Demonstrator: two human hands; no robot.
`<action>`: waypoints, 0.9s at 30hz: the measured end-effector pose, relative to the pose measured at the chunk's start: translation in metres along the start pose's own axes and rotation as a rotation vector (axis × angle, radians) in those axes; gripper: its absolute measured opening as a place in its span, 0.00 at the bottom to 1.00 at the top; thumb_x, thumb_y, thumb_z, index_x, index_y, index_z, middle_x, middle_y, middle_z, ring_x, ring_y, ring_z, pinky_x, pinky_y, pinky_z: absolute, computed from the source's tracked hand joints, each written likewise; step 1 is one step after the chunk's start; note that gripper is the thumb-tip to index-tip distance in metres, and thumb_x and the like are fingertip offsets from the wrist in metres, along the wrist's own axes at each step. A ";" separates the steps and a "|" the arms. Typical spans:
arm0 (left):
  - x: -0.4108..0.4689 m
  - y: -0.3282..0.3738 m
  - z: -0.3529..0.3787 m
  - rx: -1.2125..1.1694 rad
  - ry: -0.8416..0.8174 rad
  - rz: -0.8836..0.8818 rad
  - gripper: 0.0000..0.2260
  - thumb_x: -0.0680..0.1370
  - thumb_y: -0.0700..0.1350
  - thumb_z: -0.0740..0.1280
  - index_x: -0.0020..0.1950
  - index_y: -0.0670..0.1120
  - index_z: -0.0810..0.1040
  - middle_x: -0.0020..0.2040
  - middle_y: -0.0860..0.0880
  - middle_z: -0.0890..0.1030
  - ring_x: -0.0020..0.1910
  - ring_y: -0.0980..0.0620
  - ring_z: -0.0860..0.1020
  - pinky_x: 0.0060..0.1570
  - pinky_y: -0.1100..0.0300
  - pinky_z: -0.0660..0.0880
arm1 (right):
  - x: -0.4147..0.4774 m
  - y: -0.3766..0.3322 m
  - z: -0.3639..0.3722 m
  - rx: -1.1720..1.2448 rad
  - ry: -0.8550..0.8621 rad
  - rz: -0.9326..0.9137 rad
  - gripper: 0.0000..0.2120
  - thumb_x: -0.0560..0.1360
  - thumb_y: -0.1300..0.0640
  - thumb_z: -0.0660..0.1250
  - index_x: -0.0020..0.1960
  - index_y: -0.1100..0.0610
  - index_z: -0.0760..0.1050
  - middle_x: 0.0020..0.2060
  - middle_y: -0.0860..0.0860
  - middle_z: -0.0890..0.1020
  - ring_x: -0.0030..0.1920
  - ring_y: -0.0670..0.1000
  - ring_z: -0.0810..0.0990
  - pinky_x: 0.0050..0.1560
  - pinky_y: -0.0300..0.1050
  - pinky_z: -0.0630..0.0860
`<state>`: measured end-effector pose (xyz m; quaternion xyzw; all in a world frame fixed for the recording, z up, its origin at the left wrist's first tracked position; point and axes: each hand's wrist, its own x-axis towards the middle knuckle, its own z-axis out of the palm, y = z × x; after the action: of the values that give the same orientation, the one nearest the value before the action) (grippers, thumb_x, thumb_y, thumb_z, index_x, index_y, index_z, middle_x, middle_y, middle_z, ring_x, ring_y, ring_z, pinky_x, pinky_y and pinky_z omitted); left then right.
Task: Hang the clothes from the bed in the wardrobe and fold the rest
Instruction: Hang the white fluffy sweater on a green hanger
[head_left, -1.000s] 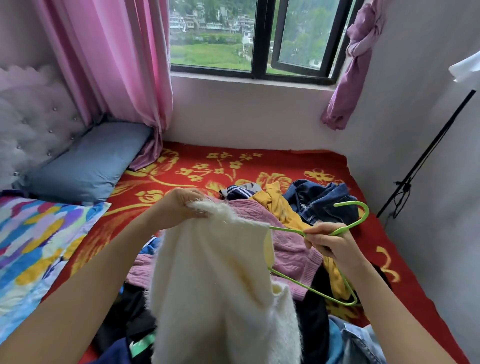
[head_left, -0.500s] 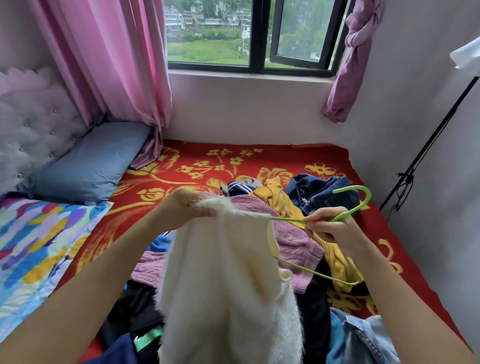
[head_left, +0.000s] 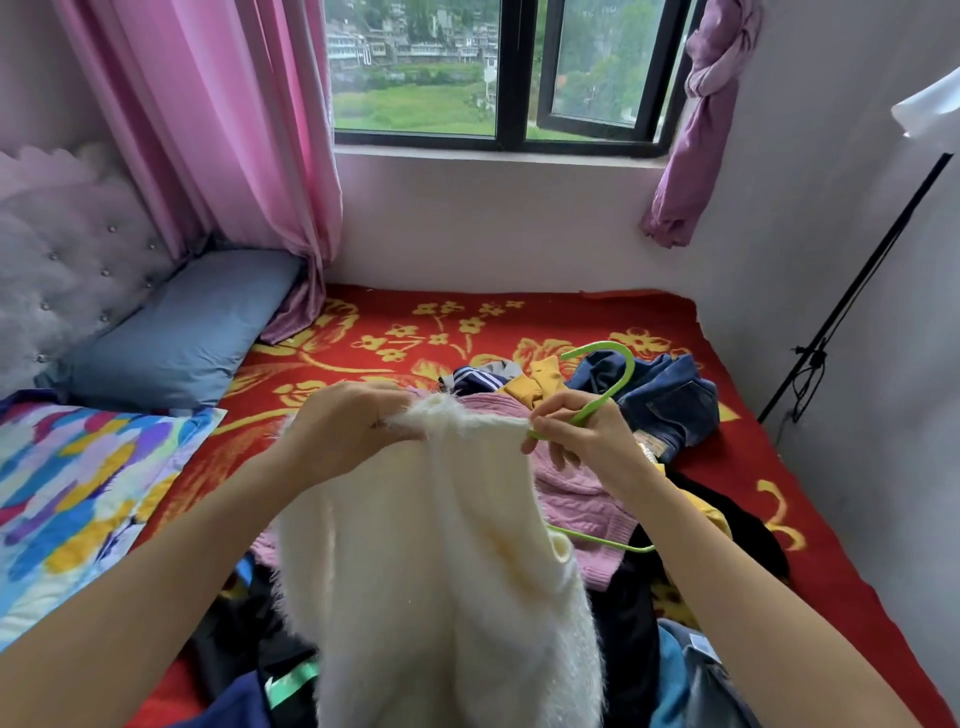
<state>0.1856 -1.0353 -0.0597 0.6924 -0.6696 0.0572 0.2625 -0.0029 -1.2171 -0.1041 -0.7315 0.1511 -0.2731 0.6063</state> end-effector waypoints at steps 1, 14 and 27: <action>-0.002 -0.002 -0.001 -0.005 0.030 -0.006 0.14 0.71 0.52 0.72 0.31 0.46 0.74 0.29 0.59 0.68 0.33 0.50 0.67 0.31 0.63 0.63 | 0.001 -0.003 -0.002 -0.080 -0.021 -0.020 0.02 0.74 0.65 0.66 0.43 0.60 0.76 0.32 0.50 0.82 0.25 0.43 0.75 0.26 0.31 0.69; -0.005 -0.028 -0.032 -0.169 0.420 -0.392 0.10 0.70 0.39 0.73 0.38 0.32 0.78 0.31 0.37 0.74 0.30 0.58 0.64 0.30 0.73 0.64 | -0.032 0.045 -0.027 -0.138 0.611 0.074 0.15 0.70 0.77 0.58 0.38 0.62 0.79 0.28 0.46 0.80 0.32 0.49 0.75 0.33 0.33 0.70; -0.018 -0.051 -0.033 -0.296 0.514 -0.509 0.06 0.70 0.37 0.73 0.37 0.44 0.78 0.22 0.64 0.73 0.23 0.66 0.70 0.25 0.74 0.64 | -0.038 0.044 0.021 -0.994 -0.065 -0.630 0.27 0.64 0.48 0.73 0.62 0.48 0.73 0.38 0.47 0.81 0.38 0.47 0.72 0.39 0.44 0.74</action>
<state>0.2418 -1.0063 -0.0537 0.7540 -0.3899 0.0650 0.5246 -0.0164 -1.1889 -0.1577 -0.9455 0.0178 -0.3139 0.0845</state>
